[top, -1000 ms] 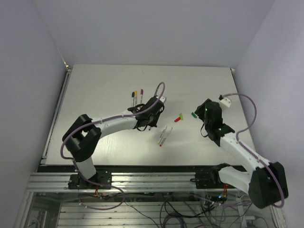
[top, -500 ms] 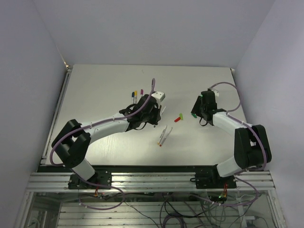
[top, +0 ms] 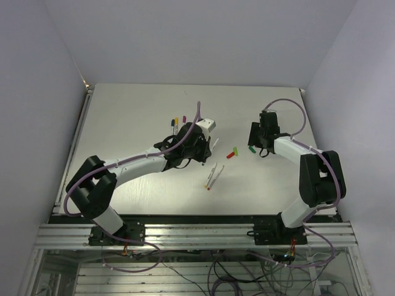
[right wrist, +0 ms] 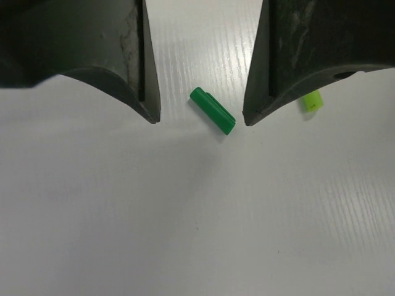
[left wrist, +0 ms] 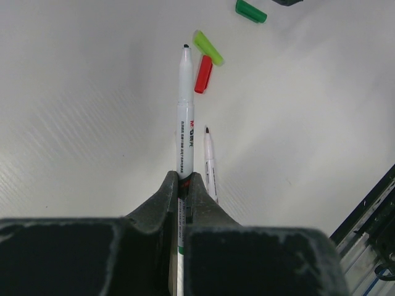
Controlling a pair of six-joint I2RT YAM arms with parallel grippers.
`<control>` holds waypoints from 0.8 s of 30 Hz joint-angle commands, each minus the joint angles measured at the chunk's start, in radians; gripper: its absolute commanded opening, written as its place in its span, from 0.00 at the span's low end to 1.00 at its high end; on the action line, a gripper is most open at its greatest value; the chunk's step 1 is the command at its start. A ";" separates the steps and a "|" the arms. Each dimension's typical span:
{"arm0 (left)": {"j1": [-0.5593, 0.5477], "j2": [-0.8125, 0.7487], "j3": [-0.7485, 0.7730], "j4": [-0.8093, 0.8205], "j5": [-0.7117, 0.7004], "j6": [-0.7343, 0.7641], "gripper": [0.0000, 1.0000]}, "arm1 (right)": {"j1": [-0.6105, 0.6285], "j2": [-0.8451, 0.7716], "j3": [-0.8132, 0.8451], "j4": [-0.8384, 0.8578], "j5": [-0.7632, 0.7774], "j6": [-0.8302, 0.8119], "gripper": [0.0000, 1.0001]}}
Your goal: Insert the pens into the pen caps
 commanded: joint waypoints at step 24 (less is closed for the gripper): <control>0.049 0.009 -0.028 0.088 0.105 -0.059 0.07 | -0.017 0.121 0.016 -0.016 -0.142 -0.083 0.36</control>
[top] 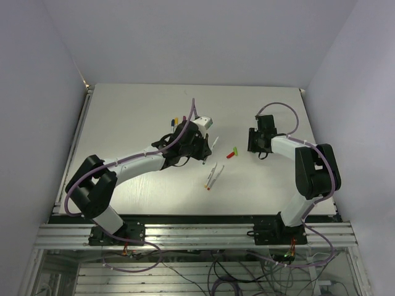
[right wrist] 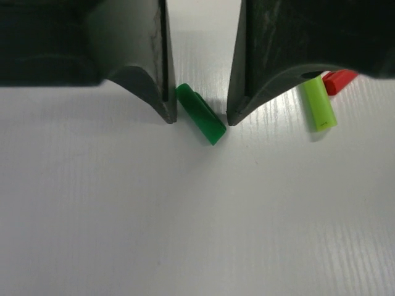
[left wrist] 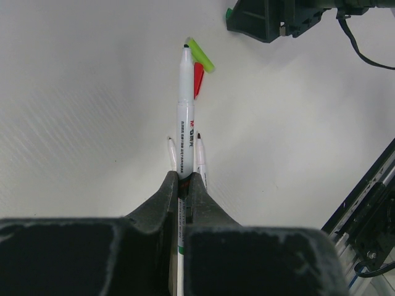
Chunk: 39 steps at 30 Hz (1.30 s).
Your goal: Insert the pens into the pen caps
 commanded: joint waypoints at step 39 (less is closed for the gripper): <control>0.014 0.005 -0.025 0.103 0.057 0.035 0.07 | -0.007 -0.258 -0.110 0.177 -0.105 0.180 0.00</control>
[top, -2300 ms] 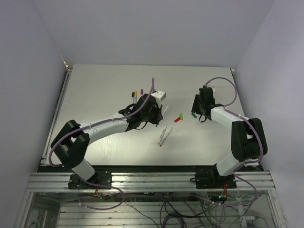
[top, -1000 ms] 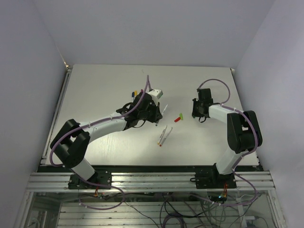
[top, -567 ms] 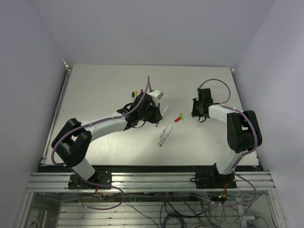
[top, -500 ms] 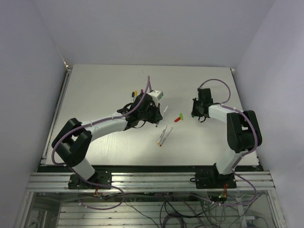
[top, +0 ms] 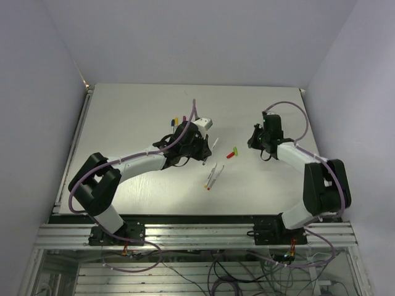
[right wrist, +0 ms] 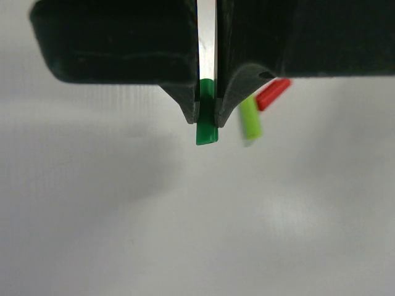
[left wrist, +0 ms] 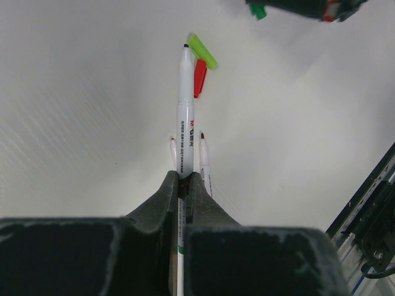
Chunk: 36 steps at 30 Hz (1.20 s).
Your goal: Insert the pens into the pen caps
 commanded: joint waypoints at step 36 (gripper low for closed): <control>-0.216 -0.081 -0.041 0.347 -0.005 0.011 0.07 | 0.173 -0.827 -0.573 0.836 -0.034 0.322 0.00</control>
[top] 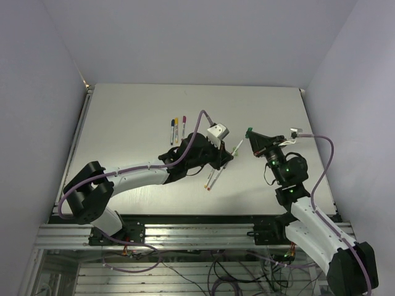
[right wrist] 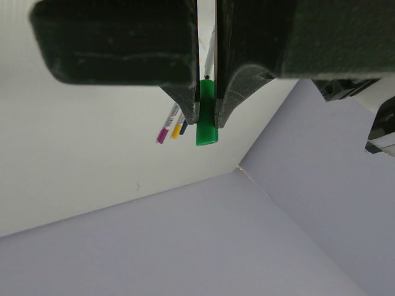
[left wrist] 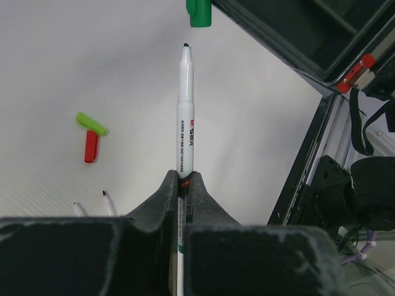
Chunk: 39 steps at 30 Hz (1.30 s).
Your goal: Insert the pens into the pen caps
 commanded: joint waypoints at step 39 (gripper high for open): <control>-0.007 -0.021 -0.018 0.086 -0.012 -0.011 0.07 | 0.083 0.016 -0.018 0.075 0.072 -0.024 0.00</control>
